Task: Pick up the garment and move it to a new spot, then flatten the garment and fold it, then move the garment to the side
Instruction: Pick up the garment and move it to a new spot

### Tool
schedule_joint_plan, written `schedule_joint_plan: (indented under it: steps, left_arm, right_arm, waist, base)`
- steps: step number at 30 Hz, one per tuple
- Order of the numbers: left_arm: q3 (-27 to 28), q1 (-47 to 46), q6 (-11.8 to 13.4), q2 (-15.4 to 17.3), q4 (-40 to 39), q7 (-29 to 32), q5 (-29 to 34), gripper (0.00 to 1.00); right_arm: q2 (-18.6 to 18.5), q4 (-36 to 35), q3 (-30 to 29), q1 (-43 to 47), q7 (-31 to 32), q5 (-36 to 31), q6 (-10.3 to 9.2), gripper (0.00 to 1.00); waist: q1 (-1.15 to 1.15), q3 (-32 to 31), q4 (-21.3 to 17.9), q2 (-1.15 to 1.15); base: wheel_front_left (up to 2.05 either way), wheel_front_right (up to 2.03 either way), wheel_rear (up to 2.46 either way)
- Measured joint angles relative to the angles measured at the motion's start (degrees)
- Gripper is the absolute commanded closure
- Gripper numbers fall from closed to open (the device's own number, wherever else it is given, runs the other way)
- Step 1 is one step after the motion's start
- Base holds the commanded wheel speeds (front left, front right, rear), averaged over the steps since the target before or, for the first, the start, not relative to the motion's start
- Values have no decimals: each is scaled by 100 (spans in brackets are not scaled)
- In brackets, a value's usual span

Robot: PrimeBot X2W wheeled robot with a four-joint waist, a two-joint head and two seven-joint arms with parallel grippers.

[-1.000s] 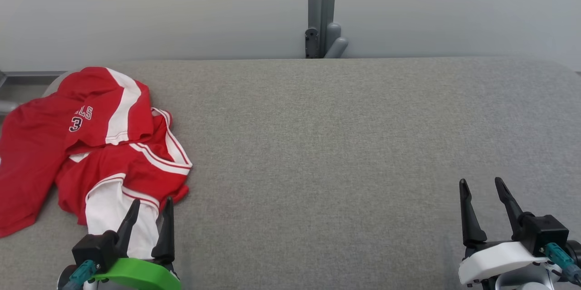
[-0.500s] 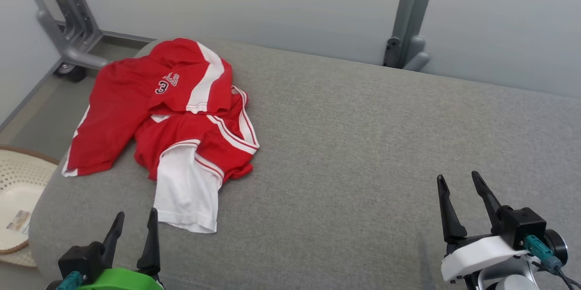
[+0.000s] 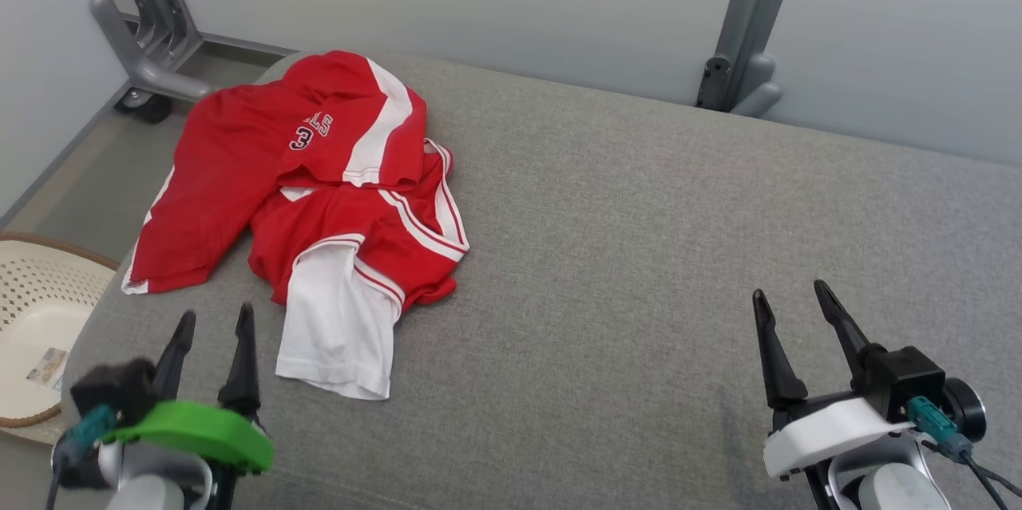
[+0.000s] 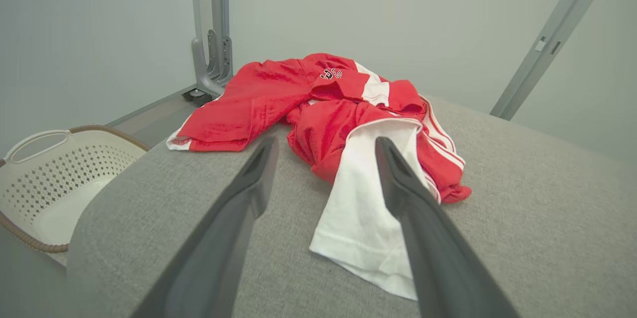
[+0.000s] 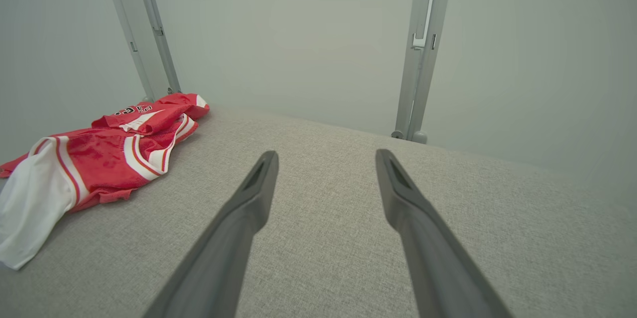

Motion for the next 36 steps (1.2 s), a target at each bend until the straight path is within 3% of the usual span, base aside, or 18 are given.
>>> schedule_joint_plan:
  steps: [10,17,26,27,28,30,36]
  left_arm:
    - [-1170,-1997,-10,762,756,1254,-900,0]
    - [-1634,-2463,-13,888,1709,1782,-2104,0]
    - [-2137,-2672,-15,1131,2758,1630,-2520,0]
    - [-2194,-2677,-15,1160,2786,1588,-2566,29]
    - [-2267,-2677,-13,1190,2782,1561,-2606,29]
    - [-2419,-2664,10,1233,2658,1561,-2821,100]
    - [-3086,-2458,27,1443,1878,1688,-3275,100]
  right_arm:
    - [0,-63,42,-557,0,-290,0,0]
    - [-2,-54,116,-759,1,-366,0,0]
    - [-4,-26,223,-894,0,-357,0,0]
    - [-4,-26,222,-894,0,-344,0,0]
    - [-4,-23,219,-894,0,-324,0,0]
    - [-4,-9,198,-882,0,-302,0,0]
    - [-3,47,71,-638,0,-196,0,0]
  waist:
    - [0,869,-371,0]
    - [1,1420,-866,0]
    - [0,1712,-1525,0]
    - [0,1720,-1582,0]
    - [0,1722,-1630,0]
    - [0,1693,-1695,0]
    - [0,1449,-1723,0]
  base:
    - [0,0,0]
    - [0,0,0]
    - [0,0,0]
    - [0,0,0]
    - [0,0,0]
    - [0,0,0]
    - [0,0,0]
